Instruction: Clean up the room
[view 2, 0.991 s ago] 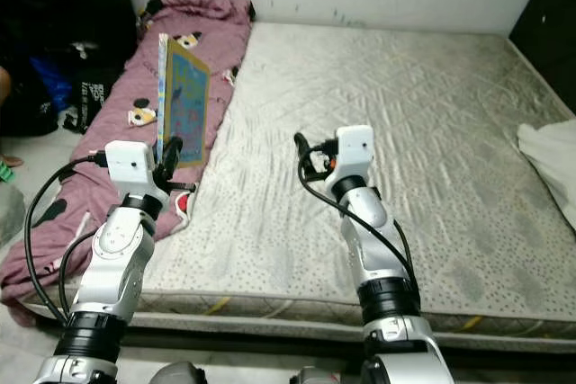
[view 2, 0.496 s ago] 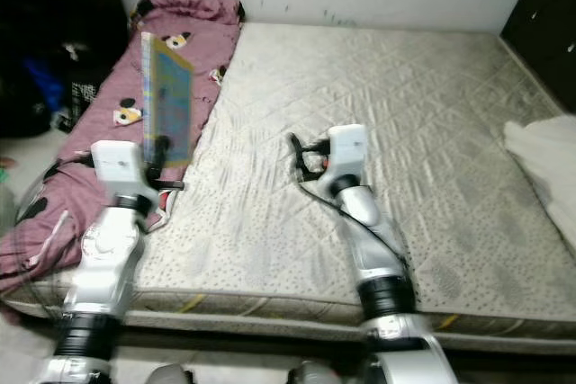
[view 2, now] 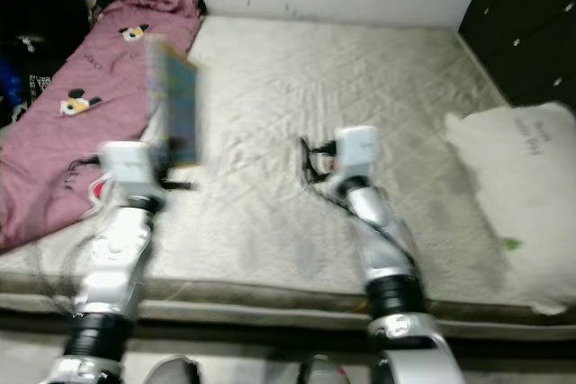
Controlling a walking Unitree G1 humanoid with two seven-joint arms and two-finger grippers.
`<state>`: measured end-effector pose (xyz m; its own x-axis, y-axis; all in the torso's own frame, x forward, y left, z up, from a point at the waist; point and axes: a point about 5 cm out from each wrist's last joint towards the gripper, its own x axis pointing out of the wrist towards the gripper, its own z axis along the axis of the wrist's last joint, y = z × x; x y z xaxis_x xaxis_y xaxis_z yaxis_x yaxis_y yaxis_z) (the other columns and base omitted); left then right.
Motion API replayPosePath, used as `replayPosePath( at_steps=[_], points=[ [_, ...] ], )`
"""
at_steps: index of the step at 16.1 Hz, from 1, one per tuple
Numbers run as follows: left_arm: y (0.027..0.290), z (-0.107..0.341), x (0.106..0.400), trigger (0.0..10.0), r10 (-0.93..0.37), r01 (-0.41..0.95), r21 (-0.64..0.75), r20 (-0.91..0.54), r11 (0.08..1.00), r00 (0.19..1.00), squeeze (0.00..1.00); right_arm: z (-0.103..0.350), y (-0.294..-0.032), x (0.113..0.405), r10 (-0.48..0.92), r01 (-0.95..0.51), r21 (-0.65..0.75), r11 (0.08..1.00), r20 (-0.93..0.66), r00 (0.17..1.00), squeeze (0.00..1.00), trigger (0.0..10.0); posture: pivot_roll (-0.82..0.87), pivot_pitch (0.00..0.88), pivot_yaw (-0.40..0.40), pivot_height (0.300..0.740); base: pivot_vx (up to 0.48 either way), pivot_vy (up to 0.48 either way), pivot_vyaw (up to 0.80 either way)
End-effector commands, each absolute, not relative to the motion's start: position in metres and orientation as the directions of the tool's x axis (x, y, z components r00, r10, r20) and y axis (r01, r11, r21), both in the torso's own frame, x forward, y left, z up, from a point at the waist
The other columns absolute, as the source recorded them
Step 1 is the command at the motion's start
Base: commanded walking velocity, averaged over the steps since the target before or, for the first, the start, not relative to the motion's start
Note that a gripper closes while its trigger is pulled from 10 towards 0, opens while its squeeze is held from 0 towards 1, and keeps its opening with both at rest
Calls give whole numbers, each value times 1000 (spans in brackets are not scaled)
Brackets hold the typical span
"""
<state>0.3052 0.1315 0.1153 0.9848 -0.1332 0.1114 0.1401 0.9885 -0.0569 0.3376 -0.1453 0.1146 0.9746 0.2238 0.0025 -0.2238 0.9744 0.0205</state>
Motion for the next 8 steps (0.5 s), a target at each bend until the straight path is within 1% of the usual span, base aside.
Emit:
replayPosePath(
  at_steps=[1, 4, 5, 6, 8],
  points=[
    [141, 128, 309, 10000, -104, 112, -38, 164, 993, 981, 0, 120, -136, 340, 243, -243, 25, 970, 23, 970, 0, 10000, -96, 0, -15, 740, 0, -480, 0],
    [141, 129, 309, 10000, -98, 107, -43, 172, 993, 980, 0, 121, -136, 341, 244, -245, 20, 969, 24, 969, 0, 10000, -99, 0, -17, 740, 0, -455, 0],
    [140, 129, 309, 10000, -98, 114, -79, 186, 990, 978, 0, 121, -136, 341, 244, -245, 19, 969, 24, 969, 0, 10000, -99, 0, -18, 740, 0, 0, 0],
    [142, 130, 309, 10000, -91, 103, -57, 185, 993, 979, 0, 120, -136, 341, 244, -245, 19, 969, 24, 969, 0, 10000, -99, 0, -18, 740, 0, 0, 0],
    [142, 131, 309, 10000, -94, 107, -59, 193, 992, 977, 0, 120, -136, 341, 244, -245, 18, 969, 24, 969, 0, 10000, -99, 0, -18, 740, 0, 0, 0]
  ],
)
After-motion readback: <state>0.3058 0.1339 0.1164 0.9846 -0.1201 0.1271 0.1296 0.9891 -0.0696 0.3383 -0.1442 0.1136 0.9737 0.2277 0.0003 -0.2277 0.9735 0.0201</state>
